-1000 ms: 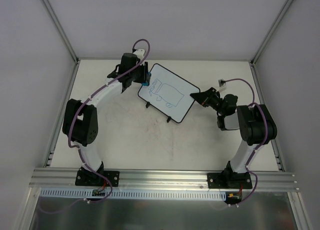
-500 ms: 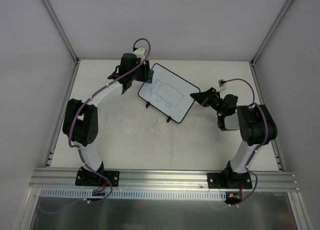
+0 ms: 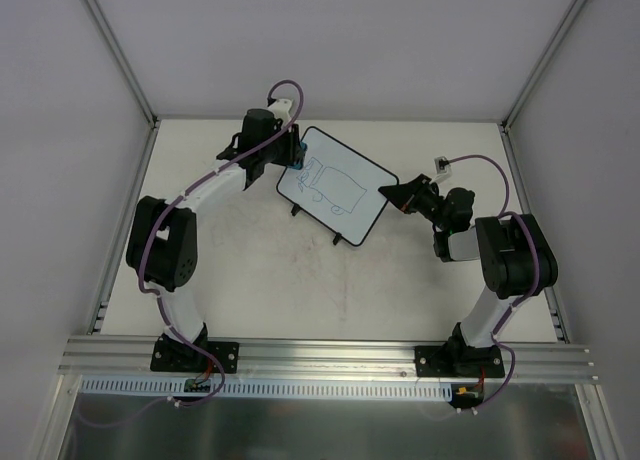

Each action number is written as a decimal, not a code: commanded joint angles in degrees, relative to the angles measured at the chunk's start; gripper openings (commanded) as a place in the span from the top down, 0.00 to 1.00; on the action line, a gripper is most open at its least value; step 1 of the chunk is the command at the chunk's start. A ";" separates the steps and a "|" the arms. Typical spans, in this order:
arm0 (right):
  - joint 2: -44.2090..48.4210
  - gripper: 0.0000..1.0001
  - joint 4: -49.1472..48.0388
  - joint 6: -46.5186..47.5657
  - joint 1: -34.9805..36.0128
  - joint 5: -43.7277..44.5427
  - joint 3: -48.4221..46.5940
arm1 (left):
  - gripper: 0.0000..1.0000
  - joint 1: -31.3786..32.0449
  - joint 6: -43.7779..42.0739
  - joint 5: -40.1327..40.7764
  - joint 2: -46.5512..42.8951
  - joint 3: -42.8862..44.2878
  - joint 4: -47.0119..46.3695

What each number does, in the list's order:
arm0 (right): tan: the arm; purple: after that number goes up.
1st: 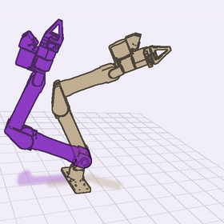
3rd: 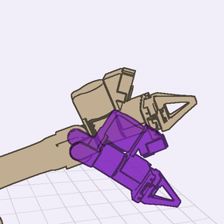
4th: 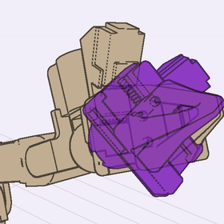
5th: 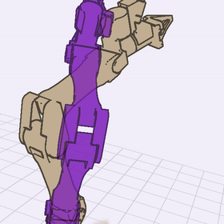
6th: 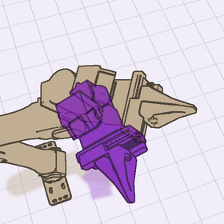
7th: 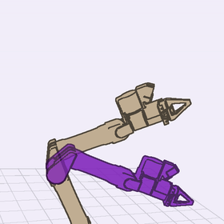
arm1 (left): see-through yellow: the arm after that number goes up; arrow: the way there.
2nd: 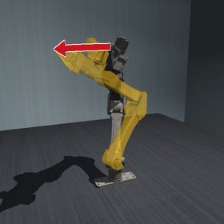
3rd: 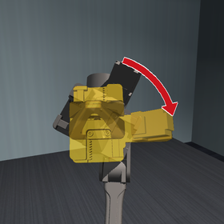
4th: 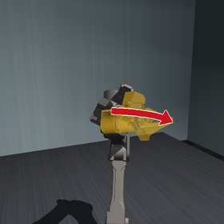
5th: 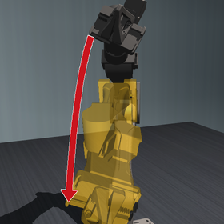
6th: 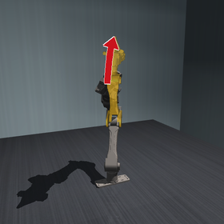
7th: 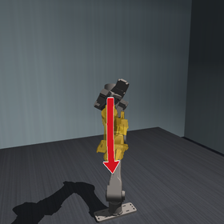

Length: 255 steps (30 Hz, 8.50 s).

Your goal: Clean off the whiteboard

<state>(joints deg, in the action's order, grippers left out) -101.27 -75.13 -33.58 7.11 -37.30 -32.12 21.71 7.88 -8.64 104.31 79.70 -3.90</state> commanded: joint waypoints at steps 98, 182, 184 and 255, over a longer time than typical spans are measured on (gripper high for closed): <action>-0.59 0.90 -0.36 2.73 1.23 -0.23 -1.46 | 1.00 2.11 16.27 -2.34 11.70 -8.42 -21.07; -1.47 0.93 -0.45 2.21 1.24 -0.67 -2.25 | 1.00 23.29 10.65 16.91 10.47 -6.49 -12.27; -1.47 0.93 -0.45 2.29 1.32 -0.76 -2.25 | 1.00 20.23 16.01 15.07 10.82 -8.24 -12.27; -2.52 0.93 -1.51 1.15 0.88 -1.02 -2.51 | 1.00 13.53 41.43 18.85 7.22 -15.18 -4.17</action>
<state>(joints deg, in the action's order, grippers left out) -102.85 -75.48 -34.54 7.31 -38.15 -33.21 31.92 51.77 21.52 108.31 66.85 -7.42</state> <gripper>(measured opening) 0.090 0.316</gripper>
